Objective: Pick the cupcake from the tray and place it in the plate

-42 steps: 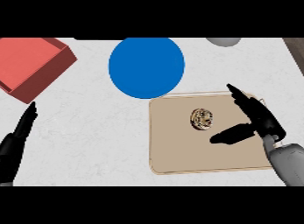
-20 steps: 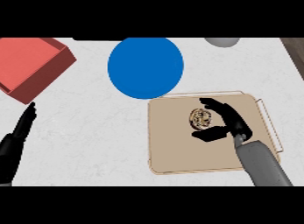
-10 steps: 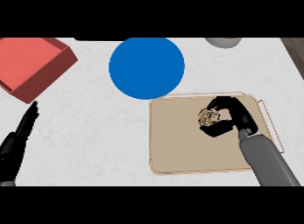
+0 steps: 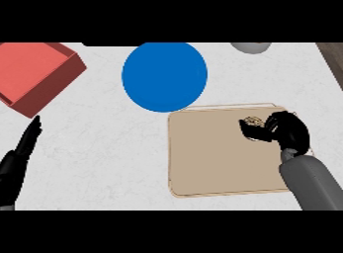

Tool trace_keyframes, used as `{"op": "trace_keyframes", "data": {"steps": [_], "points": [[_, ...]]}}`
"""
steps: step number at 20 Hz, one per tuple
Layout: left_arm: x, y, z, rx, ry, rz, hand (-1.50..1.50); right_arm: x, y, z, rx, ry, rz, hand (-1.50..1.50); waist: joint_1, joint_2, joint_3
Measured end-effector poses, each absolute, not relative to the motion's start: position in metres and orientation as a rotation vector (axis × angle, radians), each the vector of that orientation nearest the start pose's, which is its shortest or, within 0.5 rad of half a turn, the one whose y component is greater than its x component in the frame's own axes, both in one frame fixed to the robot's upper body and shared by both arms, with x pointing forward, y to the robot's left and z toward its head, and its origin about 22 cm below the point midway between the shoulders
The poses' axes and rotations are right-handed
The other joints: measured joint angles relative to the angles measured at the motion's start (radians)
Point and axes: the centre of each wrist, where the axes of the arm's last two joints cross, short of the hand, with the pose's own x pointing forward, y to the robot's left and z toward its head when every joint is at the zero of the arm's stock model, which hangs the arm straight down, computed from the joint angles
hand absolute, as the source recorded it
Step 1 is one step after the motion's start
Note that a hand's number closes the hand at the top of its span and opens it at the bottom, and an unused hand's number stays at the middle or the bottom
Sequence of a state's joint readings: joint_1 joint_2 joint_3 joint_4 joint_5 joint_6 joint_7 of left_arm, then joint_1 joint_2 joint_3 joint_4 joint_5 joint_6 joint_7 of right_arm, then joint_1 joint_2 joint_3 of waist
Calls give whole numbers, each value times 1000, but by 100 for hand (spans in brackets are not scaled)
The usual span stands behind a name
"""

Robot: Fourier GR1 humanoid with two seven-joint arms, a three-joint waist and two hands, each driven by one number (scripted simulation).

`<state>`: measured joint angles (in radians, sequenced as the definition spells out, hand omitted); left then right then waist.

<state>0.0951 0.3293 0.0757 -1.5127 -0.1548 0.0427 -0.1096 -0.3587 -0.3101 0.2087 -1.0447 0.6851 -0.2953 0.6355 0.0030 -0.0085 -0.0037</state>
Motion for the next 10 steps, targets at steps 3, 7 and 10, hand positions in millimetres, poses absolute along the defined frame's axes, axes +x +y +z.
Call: {"op": "trace_keyframes", "data": {"steps": [3,7,10], "points": [[214,335,-3,477,-1502,-299,0,318,-254,-12,-1142,-881,480,150,-4,2,1],[213,336,-2,475,-1504,-291,0,320,-242,12,-1289,-953,430,150,-8,3,2],[210,338,-2,480,-1504,-287,0,313,-233,32,-1387,-1056,419,150,-12,1,2]]}}
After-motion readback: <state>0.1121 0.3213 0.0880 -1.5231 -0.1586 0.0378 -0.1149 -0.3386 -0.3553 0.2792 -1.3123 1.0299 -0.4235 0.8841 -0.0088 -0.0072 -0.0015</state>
